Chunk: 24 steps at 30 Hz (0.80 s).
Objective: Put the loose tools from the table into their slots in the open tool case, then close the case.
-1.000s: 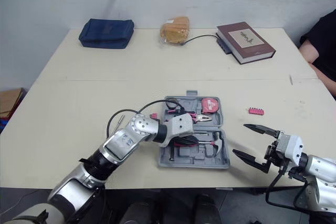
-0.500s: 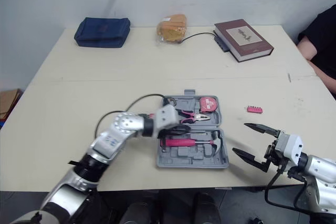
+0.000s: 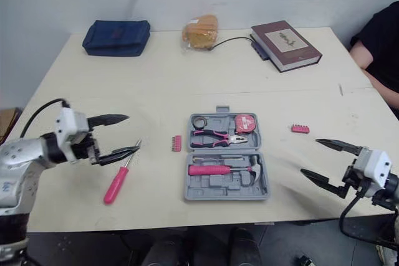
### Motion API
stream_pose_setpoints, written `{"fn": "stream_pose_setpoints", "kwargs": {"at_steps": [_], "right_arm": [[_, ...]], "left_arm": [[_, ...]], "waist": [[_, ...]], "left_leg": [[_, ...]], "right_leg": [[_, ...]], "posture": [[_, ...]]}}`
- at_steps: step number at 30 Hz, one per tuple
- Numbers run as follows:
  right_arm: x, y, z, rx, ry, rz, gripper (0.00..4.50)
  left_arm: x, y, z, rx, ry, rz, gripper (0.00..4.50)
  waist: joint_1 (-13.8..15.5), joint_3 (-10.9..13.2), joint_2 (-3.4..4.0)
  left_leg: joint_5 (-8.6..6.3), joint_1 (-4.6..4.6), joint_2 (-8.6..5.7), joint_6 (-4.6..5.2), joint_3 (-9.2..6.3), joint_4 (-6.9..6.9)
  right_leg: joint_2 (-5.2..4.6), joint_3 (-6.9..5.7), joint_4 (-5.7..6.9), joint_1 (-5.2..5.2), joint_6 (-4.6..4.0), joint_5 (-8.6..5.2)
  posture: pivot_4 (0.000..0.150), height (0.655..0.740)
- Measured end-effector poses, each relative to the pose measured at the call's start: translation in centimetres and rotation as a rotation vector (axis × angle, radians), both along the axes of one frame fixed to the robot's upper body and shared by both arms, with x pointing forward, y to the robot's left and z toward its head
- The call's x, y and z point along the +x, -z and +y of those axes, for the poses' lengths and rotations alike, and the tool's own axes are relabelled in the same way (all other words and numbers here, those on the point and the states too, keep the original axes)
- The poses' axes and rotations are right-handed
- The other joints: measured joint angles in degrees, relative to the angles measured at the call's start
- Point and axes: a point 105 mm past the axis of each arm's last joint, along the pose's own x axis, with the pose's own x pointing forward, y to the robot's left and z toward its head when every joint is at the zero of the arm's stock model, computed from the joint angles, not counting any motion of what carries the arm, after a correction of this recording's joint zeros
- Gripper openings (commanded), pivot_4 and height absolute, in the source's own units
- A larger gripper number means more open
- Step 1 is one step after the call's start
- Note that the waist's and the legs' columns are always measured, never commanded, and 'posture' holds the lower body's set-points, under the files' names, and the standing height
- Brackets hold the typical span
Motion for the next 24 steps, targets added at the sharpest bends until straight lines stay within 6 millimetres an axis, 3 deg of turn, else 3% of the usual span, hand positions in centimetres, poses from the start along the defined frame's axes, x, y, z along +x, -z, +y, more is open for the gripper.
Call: {"fn": "stream_pose_setpoints", "kwargs": {"at_steps": [6, 10, 16, 20, 24], "right_arm": [[0.0, 0.5, -3.9, -0.032, 0.159, -0.011, 4.5], [0.0, 0.9, -7.2, -0.034, 0.329, -0.025, 4.5], [-1.3, 2.2, -10.6, -0.063, 0.498, 0.016, 4.5], [-2.6, 2.8, -12.7, -0.084, 0.615, 0.04, 4.5], [-3.1, 3.2, -13.1, -0.107, 0.639, 0.034, 4.5]], "left_arm": [[-4.0, 1.5, 6.4, -0.011, -0.328, 0.005, 4.47], [-7.7, 2.6, 10.7, -0.001, -0.543, 0.035, 4.47], [-12.5, 3.9, 17.3, -0.03, -0.905, 0.028, 4.47], [-14.9, 4.4, 19.5, -0.039, -1.055, 0.033, 4.47], [-15.5, 4.6, 19.6, -0.043, -1.061, 0.044, 4.47]], "waist": [[0.0, 0.07, -0.09], [-0.31, 0.07, -0.09], [-0.67, 0.09, -0.11], [-0.99, 0.09, -0.12], [-1.5, 0.08, -0.11]], "left_leg": [[-0.22, 0.0, 0.03, -0.37, -0.03, -0.07], [-0.37, -0.01, 0.05, -0.19, 0.07, -0.15], [-0.41, -0.08, 0.1, -0.22, 0.1, -0.25], [-0.43, -0.2, 0.09, -0.19, 0.14, -0.25], [-0.44, -0.23, 0.11, -0.21, 0.14, -0.27]], "right_leg": [[-0.03, 0.31, -0.04, -0.08, -0.06, -0.03], [-0.01, 0.42, -0.02, -0.26, -0.14, -0.08], [-0.01, 0.42, -0.01, -0.5, -0.25, -0.14], [-0.04, 0.47, -0.01, -0.65, -0.25, -0.14], [-0.03, 0.48, -0.01, -0.67, -0.25, -0.14]], "posture": [[0.15, 0.74], [0.15, 0.74], [0.15, 0.74], [0.15, 0.74], [0.15, 0.74]]}}
